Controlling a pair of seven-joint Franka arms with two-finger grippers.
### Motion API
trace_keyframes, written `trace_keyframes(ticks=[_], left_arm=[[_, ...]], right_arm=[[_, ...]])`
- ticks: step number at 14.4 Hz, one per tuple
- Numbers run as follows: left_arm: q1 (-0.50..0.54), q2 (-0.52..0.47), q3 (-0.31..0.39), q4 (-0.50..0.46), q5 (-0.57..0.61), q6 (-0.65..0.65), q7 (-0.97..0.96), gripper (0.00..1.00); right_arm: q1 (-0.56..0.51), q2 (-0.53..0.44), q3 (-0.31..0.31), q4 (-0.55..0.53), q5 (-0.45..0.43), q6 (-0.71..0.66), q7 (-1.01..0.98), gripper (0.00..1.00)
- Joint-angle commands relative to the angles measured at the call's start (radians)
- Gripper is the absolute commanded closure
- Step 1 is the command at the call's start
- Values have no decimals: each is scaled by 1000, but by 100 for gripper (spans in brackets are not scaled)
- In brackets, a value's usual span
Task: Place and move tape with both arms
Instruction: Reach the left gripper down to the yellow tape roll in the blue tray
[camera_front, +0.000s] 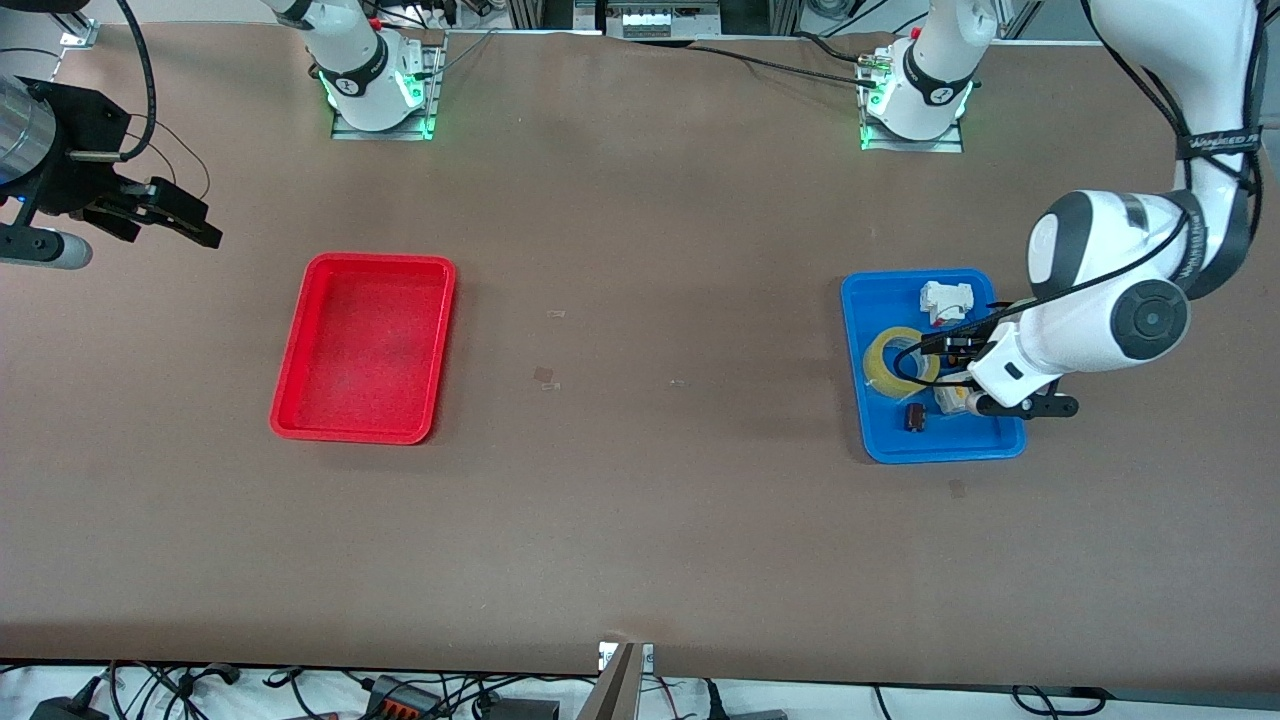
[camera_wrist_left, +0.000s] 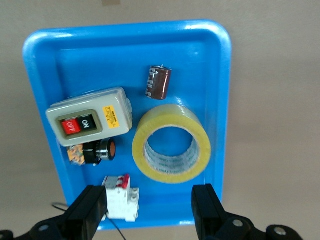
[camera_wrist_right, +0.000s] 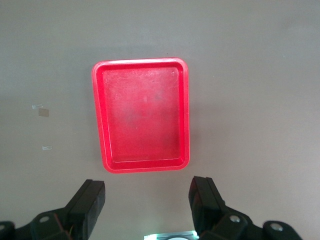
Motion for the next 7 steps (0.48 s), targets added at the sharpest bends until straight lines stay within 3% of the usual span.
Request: trace_keyframes(ticks=[1, 7], left_arm=[[5, -18, -1, -120, -8, 135, 18, 0], [0, 76, -1, -136, -8, 203, 7, 0]], right_arm=[[-7, -3, 3, 6, 10, 2, -18, 1], [-7, -5, 3, 6, 8, 2, -18, 1]])
